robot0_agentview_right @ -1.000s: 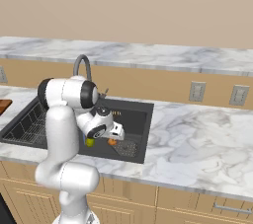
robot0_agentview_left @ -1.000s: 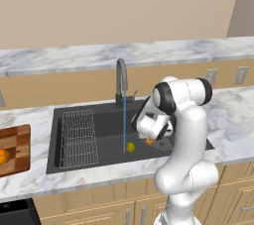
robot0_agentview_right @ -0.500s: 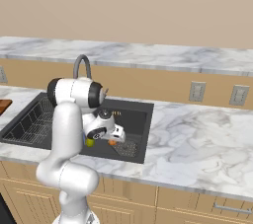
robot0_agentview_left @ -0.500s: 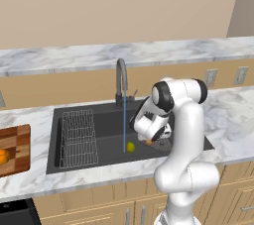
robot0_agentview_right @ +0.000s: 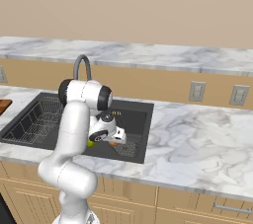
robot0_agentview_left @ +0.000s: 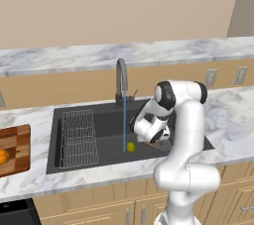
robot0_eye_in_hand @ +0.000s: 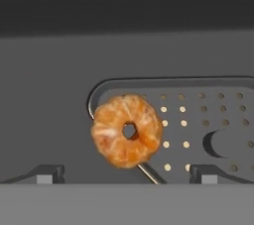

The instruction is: Pick the orange, pear, tangerine from the sink and place them on the cutting board to airdry. Then turn off the sink faucet.

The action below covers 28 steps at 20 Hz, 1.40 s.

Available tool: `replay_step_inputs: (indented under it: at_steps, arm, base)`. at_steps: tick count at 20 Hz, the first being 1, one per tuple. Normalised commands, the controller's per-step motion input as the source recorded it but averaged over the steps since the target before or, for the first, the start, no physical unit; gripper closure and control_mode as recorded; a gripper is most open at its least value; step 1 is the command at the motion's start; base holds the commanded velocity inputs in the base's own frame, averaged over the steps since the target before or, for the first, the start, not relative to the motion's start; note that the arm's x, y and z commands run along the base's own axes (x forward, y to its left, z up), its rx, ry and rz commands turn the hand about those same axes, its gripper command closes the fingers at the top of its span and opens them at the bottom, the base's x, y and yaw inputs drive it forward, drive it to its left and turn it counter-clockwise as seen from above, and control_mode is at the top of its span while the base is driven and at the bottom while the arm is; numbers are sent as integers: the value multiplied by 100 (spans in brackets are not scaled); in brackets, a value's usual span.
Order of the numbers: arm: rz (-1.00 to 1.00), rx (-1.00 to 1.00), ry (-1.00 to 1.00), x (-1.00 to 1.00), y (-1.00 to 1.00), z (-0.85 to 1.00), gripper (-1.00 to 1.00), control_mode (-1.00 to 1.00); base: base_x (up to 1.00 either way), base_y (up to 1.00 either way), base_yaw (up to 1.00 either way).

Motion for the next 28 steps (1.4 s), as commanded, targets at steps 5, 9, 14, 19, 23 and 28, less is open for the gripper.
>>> replay_step_inputs:
  at_steps: [5,9,14,19,23,28]
  arm:
    - [0,0,0,22,0,-16,-100,-100]
    - [0,0,0,27,0,-15,-100,-100]
    - [0,0,0,36,1,-16,-100,-100]
    - [0,0,0,40,10,-16,-100,-100]
    - [0,0,0,37,21,-18,-100,-100]
    - [0,0,0,35,27,-21,-100,-100]
  base:
    - [0,0,0]
    - [0,0,0]
    - [0,0,0]
    - [0,0,0]
    - [0,0,0]
    - [0,0,0]
